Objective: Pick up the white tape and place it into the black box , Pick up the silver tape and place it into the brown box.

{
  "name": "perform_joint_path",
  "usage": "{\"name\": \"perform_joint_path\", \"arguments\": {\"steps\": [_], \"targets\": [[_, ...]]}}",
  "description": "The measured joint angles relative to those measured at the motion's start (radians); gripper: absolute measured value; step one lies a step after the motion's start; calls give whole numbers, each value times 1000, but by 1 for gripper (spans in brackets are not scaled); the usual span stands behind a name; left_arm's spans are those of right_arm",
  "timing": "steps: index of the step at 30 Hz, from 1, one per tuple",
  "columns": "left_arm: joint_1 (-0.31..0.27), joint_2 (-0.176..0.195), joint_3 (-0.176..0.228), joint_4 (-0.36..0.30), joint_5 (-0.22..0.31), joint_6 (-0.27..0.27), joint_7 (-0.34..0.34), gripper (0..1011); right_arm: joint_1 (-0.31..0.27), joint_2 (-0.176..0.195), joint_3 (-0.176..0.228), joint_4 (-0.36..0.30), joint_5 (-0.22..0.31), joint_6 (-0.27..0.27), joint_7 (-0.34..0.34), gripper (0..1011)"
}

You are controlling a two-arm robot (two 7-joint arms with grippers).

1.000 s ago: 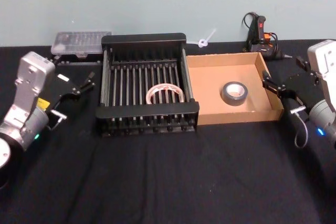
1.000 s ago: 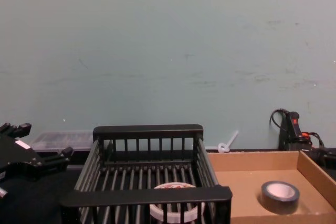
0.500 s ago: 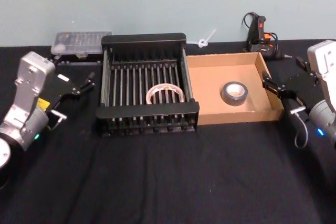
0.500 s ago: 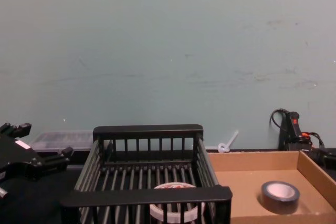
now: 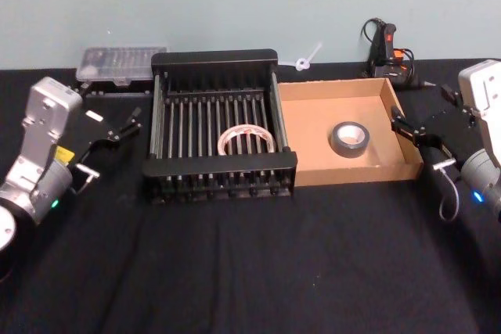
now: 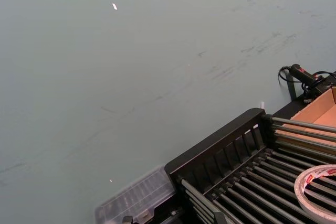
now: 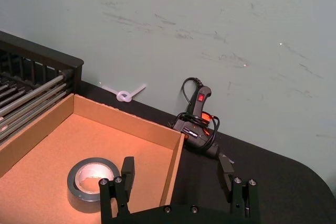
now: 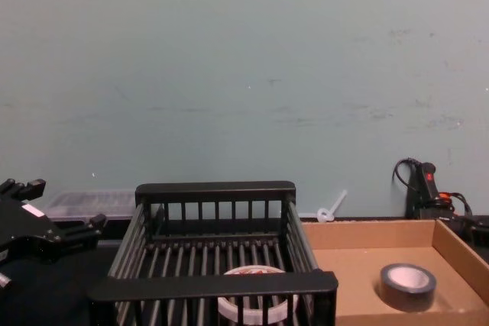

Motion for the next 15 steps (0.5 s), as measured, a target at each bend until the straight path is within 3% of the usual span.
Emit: {"name": "perform_joint_path", "arguments": {"steps": [15], "targets": [[0,0,0,0,0,0,0,1001,0,0,0,0,0,0,0,1002]]}}
